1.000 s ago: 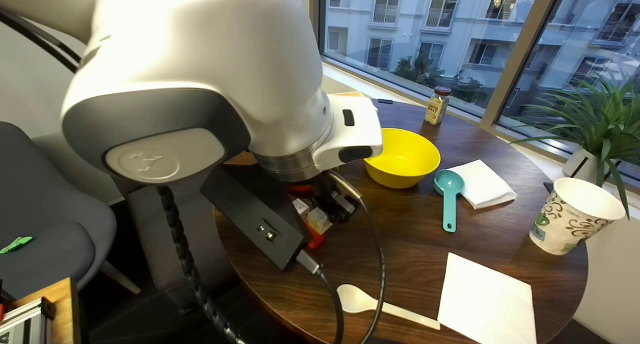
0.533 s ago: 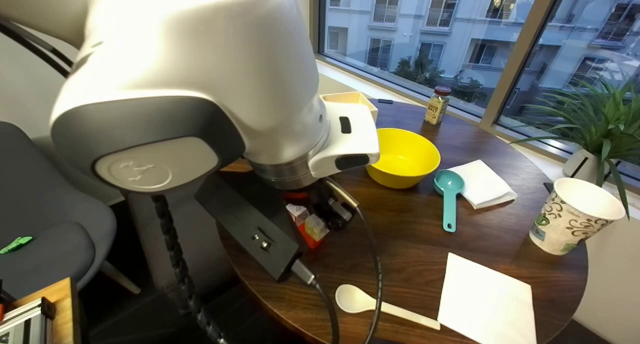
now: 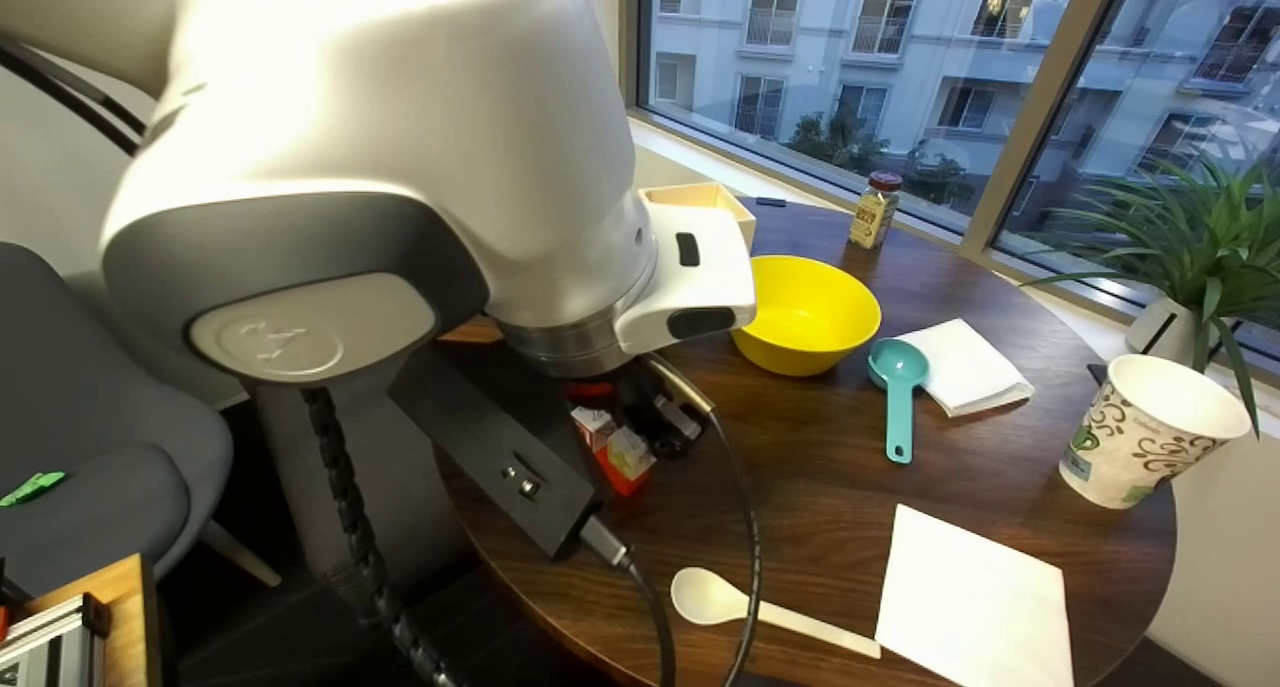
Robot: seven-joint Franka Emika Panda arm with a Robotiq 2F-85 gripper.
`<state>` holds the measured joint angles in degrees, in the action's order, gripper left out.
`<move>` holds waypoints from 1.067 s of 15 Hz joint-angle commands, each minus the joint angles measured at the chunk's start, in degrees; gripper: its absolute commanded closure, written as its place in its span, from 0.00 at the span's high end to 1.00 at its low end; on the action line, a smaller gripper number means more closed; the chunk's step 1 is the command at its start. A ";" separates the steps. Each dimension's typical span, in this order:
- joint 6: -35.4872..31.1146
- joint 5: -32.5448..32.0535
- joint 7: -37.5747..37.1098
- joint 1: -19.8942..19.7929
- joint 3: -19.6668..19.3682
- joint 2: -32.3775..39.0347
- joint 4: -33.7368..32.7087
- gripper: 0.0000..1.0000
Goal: Lift the dices from the table and put them on the orange plush block
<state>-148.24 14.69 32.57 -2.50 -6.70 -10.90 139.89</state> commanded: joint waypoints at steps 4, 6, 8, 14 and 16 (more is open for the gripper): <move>1.35 -0.43 -0.98 1.10 -0.99 -1.18 0.97 0.09; 1.52 -0.37 -1.11 1.11 -1.01 -1.17 1.01 0.09; 1.77 -0.17 -1.13 1.21 -1.05 -1.17 1.01 0.09; 1.56 -0.28 -1.11 1.21 -1.09 -1.24 1.22 0.09; 1.68 -0.11 -1.09 1.27 -1.10 -1.26 1.26 0.09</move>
<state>-148.12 14.69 32.26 -2.19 -6.89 -10.90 140.14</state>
